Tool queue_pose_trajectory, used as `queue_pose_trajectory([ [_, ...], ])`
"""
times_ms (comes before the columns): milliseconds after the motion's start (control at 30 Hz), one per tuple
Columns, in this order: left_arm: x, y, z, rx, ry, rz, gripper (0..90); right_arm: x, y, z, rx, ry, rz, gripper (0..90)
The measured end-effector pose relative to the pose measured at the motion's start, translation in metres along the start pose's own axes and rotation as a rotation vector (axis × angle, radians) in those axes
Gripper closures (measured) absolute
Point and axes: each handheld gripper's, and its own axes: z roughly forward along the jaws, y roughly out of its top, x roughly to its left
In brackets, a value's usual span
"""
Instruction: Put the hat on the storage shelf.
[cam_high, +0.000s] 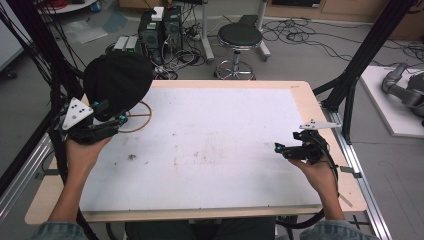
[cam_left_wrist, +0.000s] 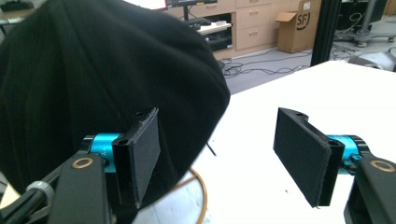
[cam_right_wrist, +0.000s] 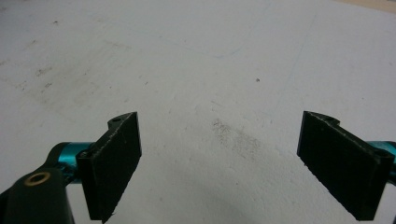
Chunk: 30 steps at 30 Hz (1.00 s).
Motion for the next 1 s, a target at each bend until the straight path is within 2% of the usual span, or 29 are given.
queue_pose_trajectory([
  [167, -0.004, -0.013, -0.010, -0.009, 0.029, -0.002, 31.0, 0.001, 0.000, 0.000, 0.007, -0.003, 0.004, 13.5],
  [300, -0.011, -0.023, -0.016, -0.002, 0.035, 0.012, 31.2, 0.001, 0.000, 0.001, 0.005, -0.002, -0.002, 13.5],
  [600, -0.026, -0.043, -0.025, 0.003, 0.035, 0.004, 31.2, 0.002, 0.002, 0.000, -0.001, 0.001, 0.005, 13.5],
  [767, -0.028, -0.051, -0.028, 0.012, 0.037, 0.002, 31.2, 0.002, 0.002, 0.002, -0.005, 0.003, -0.006, 13.5],
  [1000, -0.027, -0.054, -0.028, 0.019, 0.042, 0.001, 31.2, 0.002, 0.003, 0.002, -0.004, 0.006, -0.002, 13.5],
])
